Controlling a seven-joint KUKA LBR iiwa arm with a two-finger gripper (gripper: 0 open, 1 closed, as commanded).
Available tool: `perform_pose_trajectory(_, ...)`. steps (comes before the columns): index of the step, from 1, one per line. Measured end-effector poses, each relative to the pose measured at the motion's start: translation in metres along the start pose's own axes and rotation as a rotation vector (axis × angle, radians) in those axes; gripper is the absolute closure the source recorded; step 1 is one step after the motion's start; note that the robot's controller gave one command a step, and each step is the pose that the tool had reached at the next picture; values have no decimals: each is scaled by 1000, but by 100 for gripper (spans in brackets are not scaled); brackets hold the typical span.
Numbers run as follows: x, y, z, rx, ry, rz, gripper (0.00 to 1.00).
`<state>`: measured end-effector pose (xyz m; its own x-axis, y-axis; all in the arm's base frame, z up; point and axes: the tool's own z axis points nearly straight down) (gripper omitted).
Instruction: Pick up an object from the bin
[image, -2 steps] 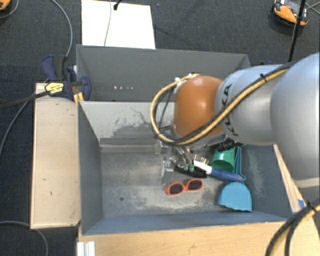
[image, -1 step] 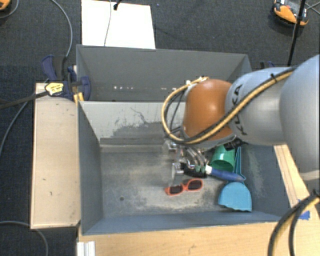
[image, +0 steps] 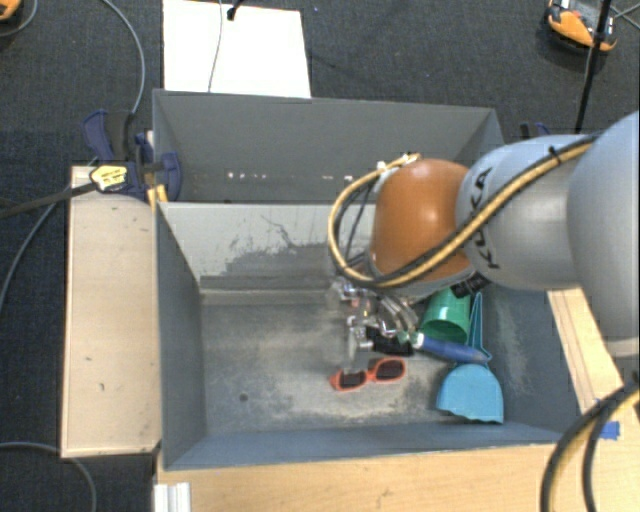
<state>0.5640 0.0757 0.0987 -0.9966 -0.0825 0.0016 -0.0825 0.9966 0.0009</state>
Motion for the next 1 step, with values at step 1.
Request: perform_pose_trajectory(1,-11,6,0,5,-4,-76,0)
